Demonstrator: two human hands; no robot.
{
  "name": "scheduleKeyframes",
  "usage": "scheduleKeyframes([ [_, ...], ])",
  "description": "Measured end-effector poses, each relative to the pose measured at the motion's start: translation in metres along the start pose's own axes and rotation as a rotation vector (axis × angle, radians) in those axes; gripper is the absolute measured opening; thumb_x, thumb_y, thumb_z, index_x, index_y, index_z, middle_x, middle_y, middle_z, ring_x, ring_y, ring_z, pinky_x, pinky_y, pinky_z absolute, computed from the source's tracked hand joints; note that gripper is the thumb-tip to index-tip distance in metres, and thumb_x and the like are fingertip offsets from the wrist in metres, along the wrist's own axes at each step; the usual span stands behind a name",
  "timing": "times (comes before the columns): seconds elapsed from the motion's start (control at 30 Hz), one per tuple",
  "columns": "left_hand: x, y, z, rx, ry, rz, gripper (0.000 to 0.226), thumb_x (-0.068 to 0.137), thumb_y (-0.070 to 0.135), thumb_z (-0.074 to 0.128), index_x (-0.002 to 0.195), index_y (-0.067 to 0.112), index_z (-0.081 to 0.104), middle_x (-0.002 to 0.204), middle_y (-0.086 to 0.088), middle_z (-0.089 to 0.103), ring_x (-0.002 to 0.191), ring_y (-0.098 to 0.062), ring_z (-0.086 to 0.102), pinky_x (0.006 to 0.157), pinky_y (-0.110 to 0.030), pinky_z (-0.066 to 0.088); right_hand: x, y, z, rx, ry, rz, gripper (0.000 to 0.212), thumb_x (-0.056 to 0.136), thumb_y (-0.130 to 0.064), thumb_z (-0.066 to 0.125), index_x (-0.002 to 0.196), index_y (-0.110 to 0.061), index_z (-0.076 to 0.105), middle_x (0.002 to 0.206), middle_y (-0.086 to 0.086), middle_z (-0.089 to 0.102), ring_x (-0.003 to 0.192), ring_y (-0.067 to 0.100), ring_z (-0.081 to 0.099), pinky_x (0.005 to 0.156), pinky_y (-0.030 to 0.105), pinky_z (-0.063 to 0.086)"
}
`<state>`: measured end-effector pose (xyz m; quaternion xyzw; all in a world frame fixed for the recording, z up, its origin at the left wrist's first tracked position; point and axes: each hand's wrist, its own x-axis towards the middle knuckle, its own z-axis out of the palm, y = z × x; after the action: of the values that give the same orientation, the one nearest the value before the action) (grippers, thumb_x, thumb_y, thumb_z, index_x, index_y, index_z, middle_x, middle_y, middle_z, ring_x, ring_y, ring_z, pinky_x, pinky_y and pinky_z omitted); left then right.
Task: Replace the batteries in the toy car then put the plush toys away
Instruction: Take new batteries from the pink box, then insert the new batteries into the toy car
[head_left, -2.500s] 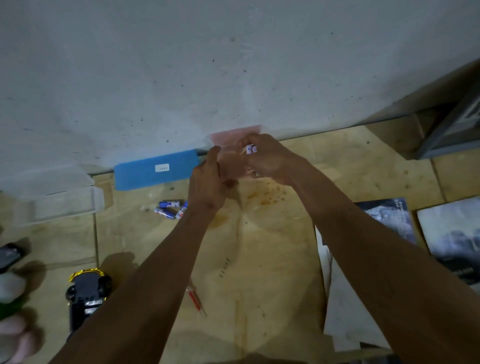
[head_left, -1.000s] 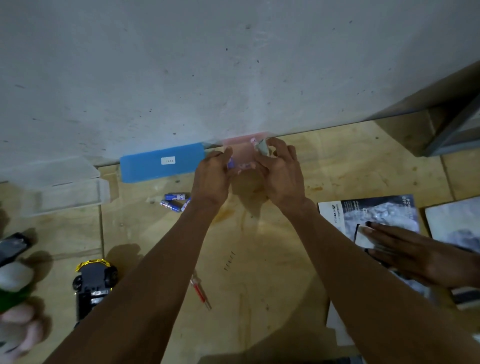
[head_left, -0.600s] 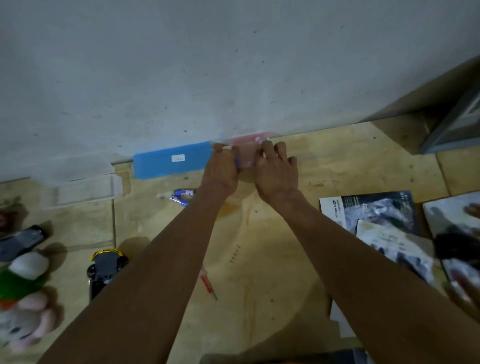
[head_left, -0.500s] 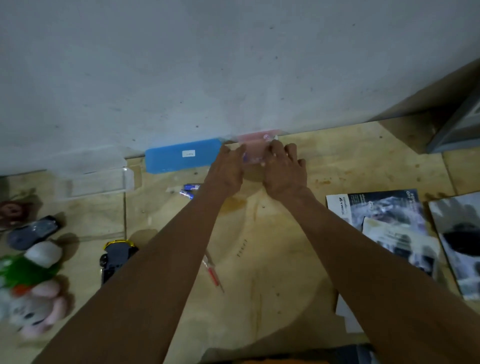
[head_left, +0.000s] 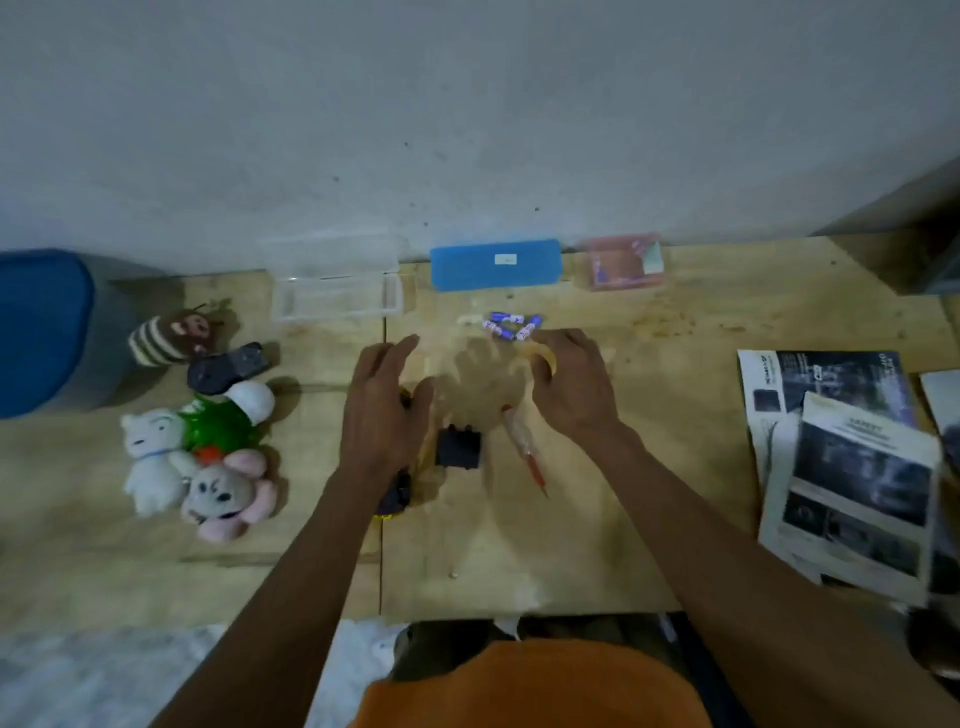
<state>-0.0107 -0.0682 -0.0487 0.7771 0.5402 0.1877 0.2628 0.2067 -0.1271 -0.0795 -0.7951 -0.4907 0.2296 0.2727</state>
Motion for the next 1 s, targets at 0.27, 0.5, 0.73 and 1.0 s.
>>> scheduleKeyframes([
  [0.27,-0.083,-0.086,-0.016,-0.032,-0.207,-0.17,0.106,0.073,0.074,0.064,0.157,0.026,0.021,0.144,-0.014,0.044,0.132,-0.032,0.039,0.102,-0.05,0.042,-0.035,-0.038,0.046,-0.029,-0.007,0.031,0.032,0.098,-0.013,0.055,0.129,-0.011,0.062,0.132,0.009,0.055,0.128,0.028,0.045,0.097,0.04,0.046],
  [0.5,-0.065,-0.092,0.001,-0.102,-0.322,-0.037,0.131,0.065,0.076,0.067,0.161,0.014,0.004,0.152,-0.002,0.045,0.131,-0.024,0.043,0.102,-0.032,0.025,-0.003,-0.028,0.061,-0.25,0.065,-0.046,0.042,0.096,-0.022,0.058,0.138,-0.014,0.055,0.14,0.012,0.052,0.13,0.037,0.044,0.097,0.049,0.045],
  [0.73,-0.042,-0.07,0.008,-0.214,-0.298,-0.069,0.129,0.057,0.035,0.097,0.155,0.019,0.015,0.131,0.028,0.041,0.12,-0.014,0.053,0.1,-0.039,0.042,0.06,0.005,0.075,-0.509,-0.023,-0.191,0.049,0.097,-0.04,0.049,0.142,-0.022,0.045,0.143,0.008,0.047,0.13,0.034,0.041,0.098,0.05,0.038],
  [1.0,-0.042,-0.07,0.018,-0.226,-0.328,-0.176,0.134,0.055,0.051,0.093,0.158,0.018,0.013,0.139,0.025,0.04,0.131,-0.022,0.047,0.109,-0.054,0.041,0.081,0.025,0.094,-0.591,0.043,-0.326,0.035,0.098,-0.042,0.042,0.114,-0.015,0.057,0.114,0.016,0.056,0.103,0.037,0.054,0.081,0.046,0.041],
])
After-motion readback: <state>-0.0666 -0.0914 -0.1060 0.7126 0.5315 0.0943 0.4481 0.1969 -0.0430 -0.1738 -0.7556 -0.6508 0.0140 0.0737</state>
